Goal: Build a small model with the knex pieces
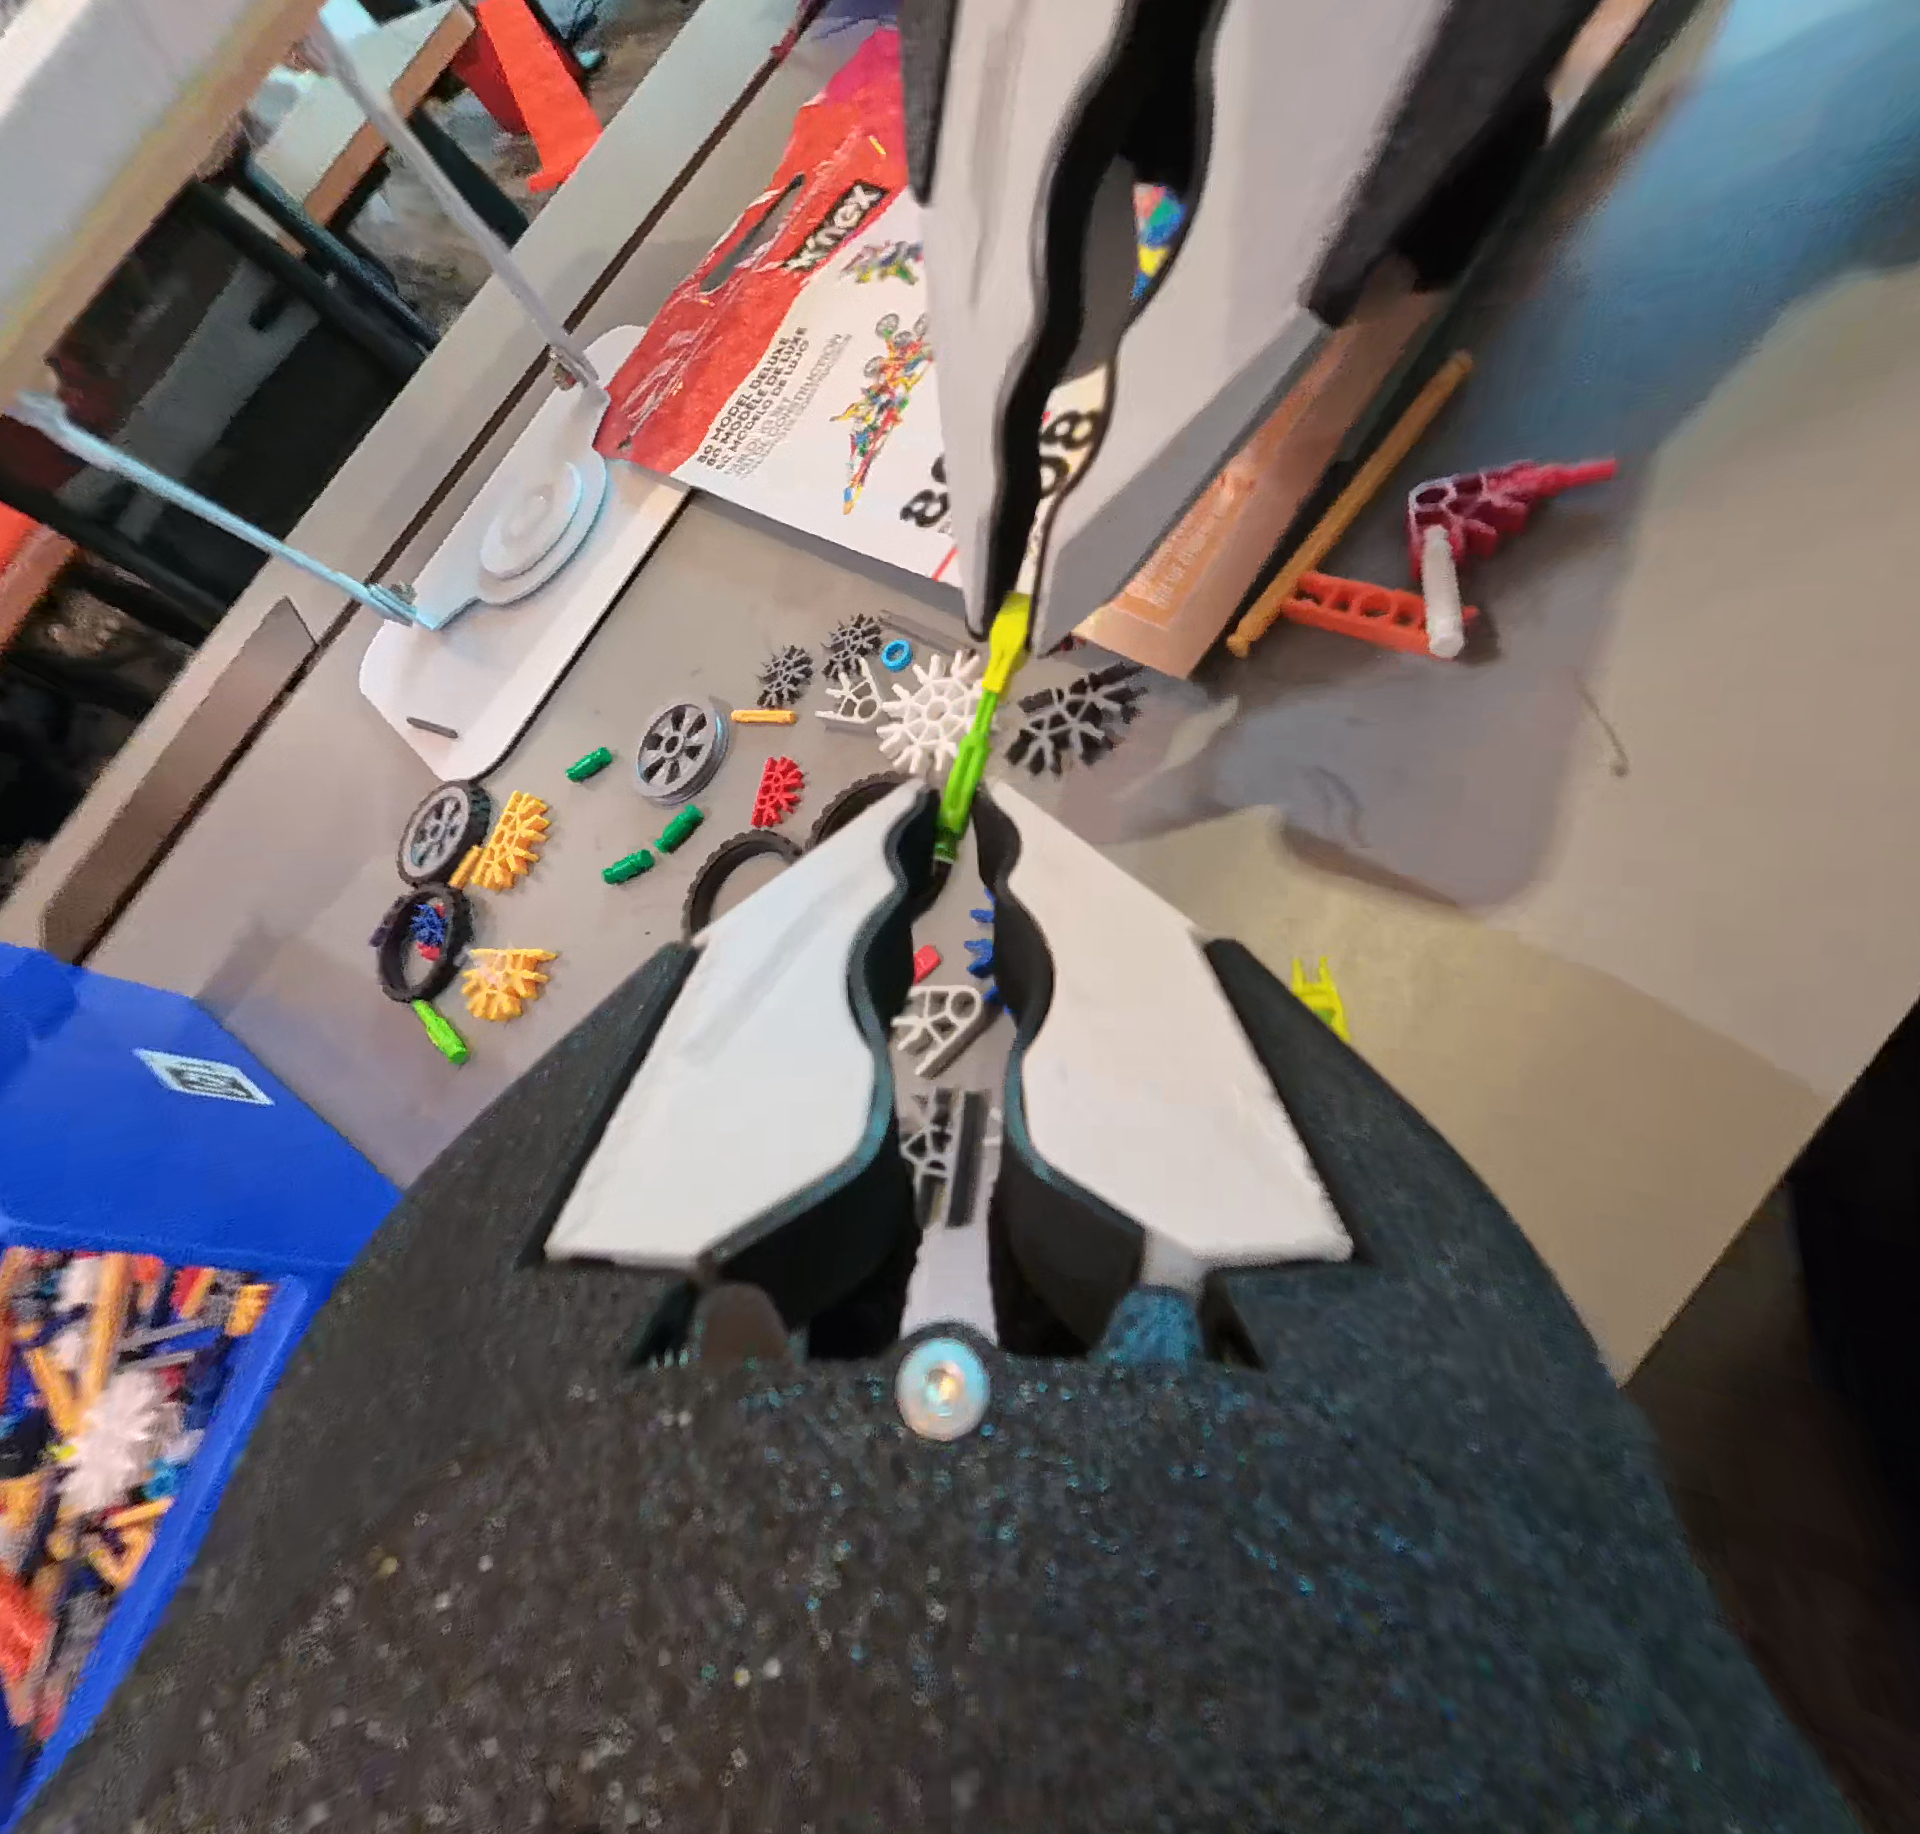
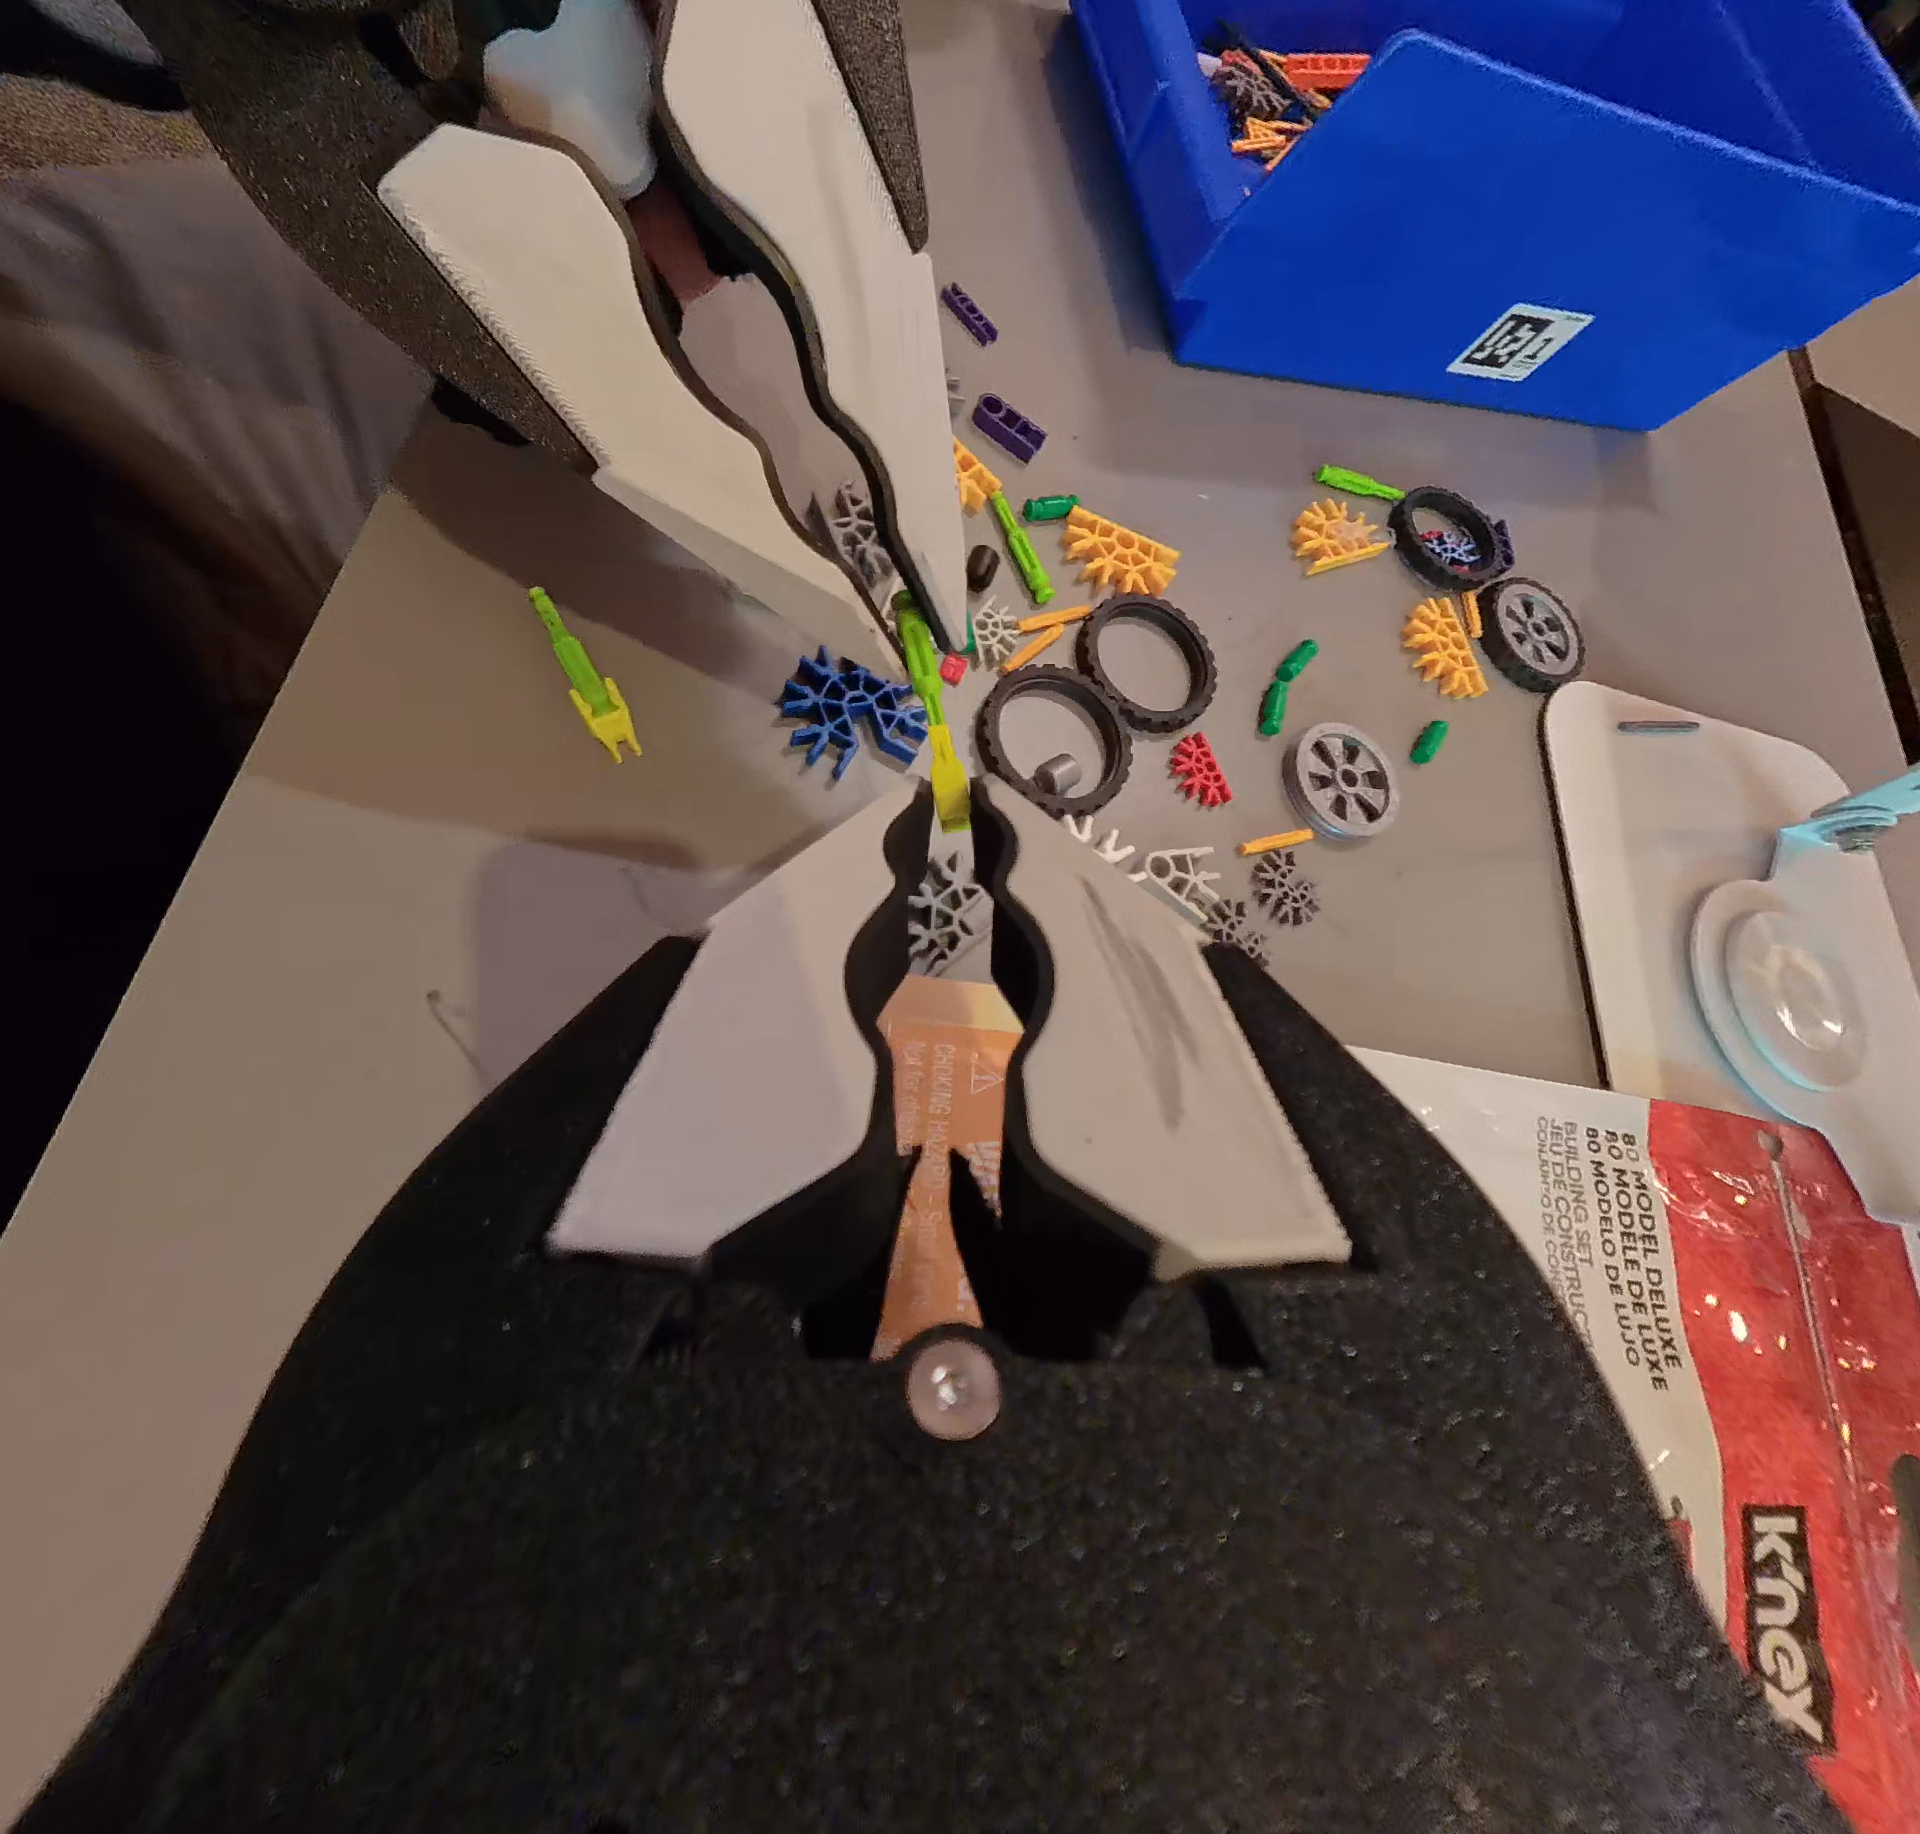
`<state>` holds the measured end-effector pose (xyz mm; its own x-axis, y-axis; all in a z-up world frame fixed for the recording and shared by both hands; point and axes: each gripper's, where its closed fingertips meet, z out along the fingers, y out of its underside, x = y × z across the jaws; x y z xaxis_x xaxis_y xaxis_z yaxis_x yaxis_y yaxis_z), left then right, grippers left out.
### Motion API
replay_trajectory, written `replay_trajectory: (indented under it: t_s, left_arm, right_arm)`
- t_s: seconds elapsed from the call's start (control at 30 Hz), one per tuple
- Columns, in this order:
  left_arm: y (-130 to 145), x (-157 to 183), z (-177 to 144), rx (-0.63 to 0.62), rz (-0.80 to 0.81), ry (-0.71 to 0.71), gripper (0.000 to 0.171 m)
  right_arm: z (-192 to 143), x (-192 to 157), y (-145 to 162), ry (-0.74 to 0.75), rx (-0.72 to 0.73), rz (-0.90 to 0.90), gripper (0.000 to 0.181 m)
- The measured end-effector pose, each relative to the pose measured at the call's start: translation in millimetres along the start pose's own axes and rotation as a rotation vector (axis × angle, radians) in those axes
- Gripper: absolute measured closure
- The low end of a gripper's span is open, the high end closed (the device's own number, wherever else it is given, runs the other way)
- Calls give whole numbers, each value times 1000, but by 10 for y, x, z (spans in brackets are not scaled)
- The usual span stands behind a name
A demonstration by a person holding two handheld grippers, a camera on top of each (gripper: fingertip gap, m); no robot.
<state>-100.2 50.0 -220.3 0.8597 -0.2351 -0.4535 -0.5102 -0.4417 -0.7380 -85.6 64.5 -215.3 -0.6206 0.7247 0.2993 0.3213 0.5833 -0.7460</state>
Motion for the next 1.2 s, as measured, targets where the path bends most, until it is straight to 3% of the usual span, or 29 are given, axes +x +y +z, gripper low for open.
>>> replay_trajectory:
  t_s: [0.3,0.4,0.5,1.2]
  left_arm:
    - [-17,37,-43,-40,185,4,168]
    - [-50,44,-57,-35,219,13,168]
    - [-35,39,-59,-57,259,14,168]
    - [-63,-203,86,-65,95,-126,168]
  right_arm:
    - [45,-6,47,37,-38,-80,174]
    - [81,-33,95,43,-74,-116,163]
    - [92,-15,75,77,-79,-166,176]
    - [107,276,24,302,-107,-173,180]
